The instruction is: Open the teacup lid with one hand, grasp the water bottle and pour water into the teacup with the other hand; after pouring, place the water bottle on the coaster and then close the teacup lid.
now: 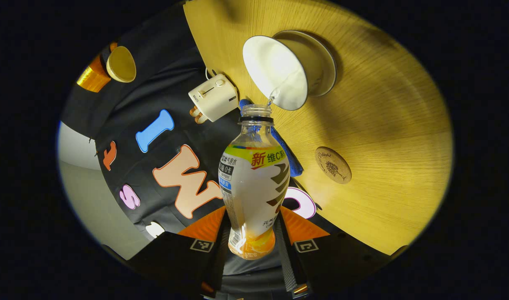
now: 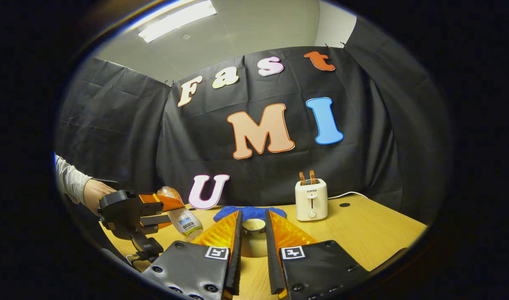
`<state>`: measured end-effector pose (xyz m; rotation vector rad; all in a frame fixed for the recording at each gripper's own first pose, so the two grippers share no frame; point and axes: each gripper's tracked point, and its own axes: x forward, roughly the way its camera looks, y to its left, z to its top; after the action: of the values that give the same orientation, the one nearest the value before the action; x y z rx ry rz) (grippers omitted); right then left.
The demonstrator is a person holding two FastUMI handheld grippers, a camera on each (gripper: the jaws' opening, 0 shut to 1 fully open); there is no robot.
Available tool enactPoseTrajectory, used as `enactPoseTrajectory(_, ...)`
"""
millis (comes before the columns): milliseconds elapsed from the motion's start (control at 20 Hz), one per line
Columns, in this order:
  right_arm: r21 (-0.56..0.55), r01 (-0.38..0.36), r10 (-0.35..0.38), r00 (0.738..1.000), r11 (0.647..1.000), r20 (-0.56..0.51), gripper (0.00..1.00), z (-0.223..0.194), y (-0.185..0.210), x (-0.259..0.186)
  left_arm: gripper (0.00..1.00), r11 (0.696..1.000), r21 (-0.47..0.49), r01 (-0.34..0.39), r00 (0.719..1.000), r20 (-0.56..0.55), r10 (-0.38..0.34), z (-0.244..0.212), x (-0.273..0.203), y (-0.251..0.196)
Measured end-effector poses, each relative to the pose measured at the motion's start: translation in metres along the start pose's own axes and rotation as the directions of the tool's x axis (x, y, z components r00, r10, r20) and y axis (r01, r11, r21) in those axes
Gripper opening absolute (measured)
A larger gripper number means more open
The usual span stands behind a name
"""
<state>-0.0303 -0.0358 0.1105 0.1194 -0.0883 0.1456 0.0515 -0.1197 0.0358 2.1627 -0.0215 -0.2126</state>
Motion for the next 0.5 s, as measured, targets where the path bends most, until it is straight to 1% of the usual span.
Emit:
enactPoseTrajectory(200, 0.006, -0.01, 0.01, 1.0, 1.0, 0.009, 0.31, 0.0033, 0.0028, -0.0027, 0.55, 1.0, 0.009, -0.003, 1.0, 0.001, 0.003, 0.0006, -0.0001, 0.0025)
enactPoseTrajectory(350, 0.001, -0.02, 0.02, 1.0, 1.0, 0.015, 0.31, 0.0053, 0.007, -0.0031, 0.56, 1.0, 0.007, 0.009, 1.0, -0.001, -0.009, -0.0001, 0.0002, 0.0014)
enactPoseTrajectory(500, -0.004, -0.02, 0.02, 1.0, 1.0, 0.012, 0.31, 0.0032, 0.0072, -0.0026, 0.55, 1.0, 0.008, 0.025, 1.0, 0.003, -0.025, 0.0021, 0.002, -0.0062)
